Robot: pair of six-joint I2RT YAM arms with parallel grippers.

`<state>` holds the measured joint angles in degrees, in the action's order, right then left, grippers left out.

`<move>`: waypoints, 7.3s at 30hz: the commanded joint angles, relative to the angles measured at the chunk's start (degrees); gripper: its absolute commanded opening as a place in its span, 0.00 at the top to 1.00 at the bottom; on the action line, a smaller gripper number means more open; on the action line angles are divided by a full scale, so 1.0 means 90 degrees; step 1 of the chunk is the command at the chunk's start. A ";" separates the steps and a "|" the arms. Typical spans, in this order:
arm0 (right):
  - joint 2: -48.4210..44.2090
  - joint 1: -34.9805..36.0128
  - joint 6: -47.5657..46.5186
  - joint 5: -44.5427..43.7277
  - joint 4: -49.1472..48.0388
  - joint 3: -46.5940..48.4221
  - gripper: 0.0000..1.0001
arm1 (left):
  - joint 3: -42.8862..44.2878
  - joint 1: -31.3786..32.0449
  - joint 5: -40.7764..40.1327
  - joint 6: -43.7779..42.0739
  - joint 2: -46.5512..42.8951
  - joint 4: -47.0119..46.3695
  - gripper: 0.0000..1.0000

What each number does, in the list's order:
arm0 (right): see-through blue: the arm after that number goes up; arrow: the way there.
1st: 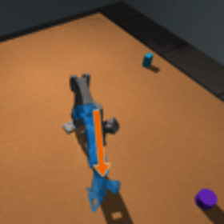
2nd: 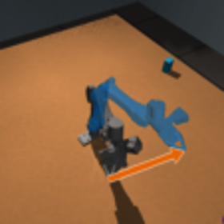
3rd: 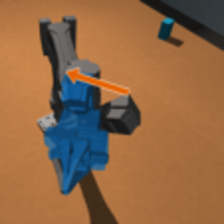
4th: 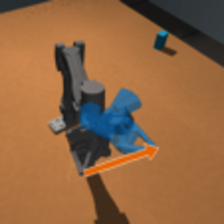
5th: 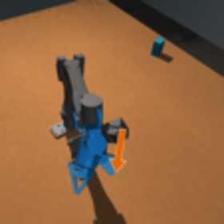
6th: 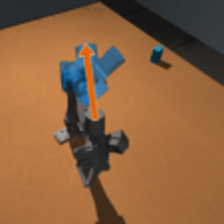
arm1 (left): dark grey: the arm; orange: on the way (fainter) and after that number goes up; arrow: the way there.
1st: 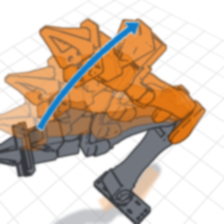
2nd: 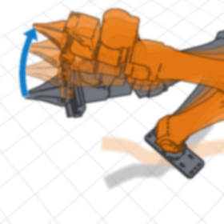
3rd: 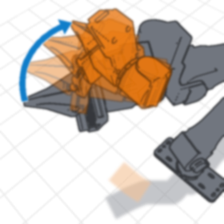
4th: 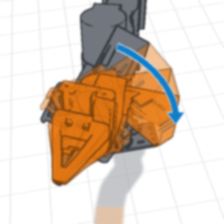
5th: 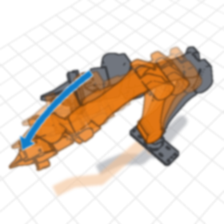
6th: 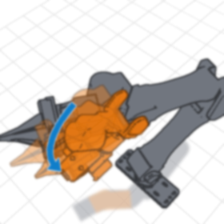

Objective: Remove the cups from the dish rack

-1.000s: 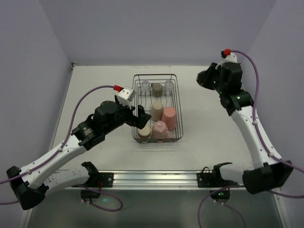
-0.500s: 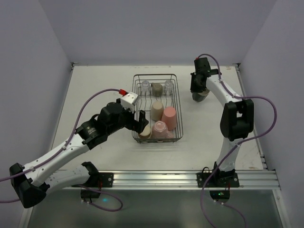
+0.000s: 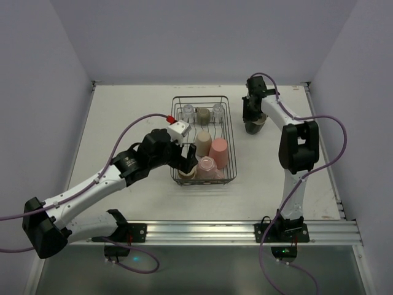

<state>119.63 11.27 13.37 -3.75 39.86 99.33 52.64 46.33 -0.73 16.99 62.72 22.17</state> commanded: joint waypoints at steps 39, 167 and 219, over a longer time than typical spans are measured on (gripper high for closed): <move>-0.7023 0.0047 0.1484 0.2087 -0.3530 -0.5275 0.18 | 0.2813 0.0995 -0.1491 -0.0287 0.4037 -0.1233 0.09; -0.1868 -0.1671 0.0166 -0.0219 0.1294 -0.0011 0.94 | -0.0654 0.0341 -0.1208 -0.0502 -0.1988 0.0271 0.00; -0.7862 -0.0549 0.1855 0.2956 -0.3647 -0.5987 0.18 | 0.2539 -0.0010 -0.1569 0.0426 0.3636 -0.1047 0.07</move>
<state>51.46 6.02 28.53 19.57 12.53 46.68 72.25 46.15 -12.08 20.43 94.06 16.23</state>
